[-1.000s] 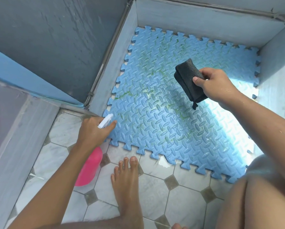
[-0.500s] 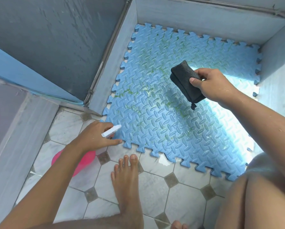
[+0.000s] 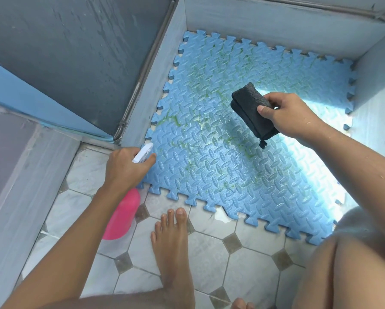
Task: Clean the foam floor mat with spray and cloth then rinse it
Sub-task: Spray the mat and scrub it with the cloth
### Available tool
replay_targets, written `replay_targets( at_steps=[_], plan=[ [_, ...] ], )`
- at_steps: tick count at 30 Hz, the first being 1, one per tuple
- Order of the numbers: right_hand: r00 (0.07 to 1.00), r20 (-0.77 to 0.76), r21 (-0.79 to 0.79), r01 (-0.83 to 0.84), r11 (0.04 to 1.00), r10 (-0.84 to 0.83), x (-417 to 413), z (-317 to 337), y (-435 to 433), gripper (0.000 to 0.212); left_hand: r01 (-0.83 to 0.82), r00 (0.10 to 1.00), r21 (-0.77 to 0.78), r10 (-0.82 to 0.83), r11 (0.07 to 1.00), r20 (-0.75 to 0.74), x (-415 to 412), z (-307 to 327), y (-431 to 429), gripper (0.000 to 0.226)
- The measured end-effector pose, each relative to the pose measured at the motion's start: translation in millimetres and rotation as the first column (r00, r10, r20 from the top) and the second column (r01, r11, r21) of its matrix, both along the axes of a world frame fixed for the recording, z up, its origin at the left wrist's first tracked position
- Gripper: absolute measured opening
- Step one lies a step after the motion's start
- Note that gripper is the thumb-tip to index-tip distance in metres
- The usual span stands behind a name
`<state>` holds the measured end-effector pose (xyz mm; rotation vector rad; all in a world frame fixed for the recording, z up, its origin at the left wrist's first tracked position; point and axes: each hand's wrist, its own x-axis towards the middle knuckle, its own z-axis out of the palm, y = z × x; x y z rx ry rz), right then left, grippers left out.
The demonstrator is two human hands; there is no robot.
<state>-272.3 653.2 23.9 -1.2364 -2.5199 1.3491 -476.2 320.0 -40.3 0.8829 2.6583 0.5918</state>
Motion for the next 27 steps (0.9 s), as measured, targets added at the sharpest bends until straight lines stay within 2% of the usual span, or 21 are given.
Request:
replay_targets(
  at_steps=[3,7,13,17,23,27],
  plan=[
    [1.000,-0.001,-0.005,0.007,1.000,-0.007,0,-1,0,0.014,0.016,0.999,0.037,-0.017,0.999,0.045,-3,1,7,0.051],
    [1.000,-0.003,-0.006,0.015,1.000,-0.015,1,0,1,0.015,0.129,0.972,0.082,-0.142,0.988,0.187,-6,1,15,0.050],
    [1.000,0.000,-0.007,0.023,1.000,-0.023,1,-1,2,0.015,0.214,0.954,0.038,-0.217,0.976,0.205,-4,-4,22,0.052],
    [0.999,0.000,-0.022,0.038,0.999,-0.038,1,-5,5,0.014,0.266,0.892,0.072,-0.274,0.961,0.360,-1,-3,20,0.052],
    [0.999,0.006,-0.013,0.033,0.999,-0.033,2,-13,8,0.013,0.362,0.844,-0.101,-0.280,0.927,0.457,-3,-18,5,0.062],
    [0.999,-0.004,-0.022,0.035,0.999,-0.035,2,-14,9,0.012,0.330,0.825,-0.065,-0.254,0.942,0.504,-5,-16,-5,0.051]
  ],
)
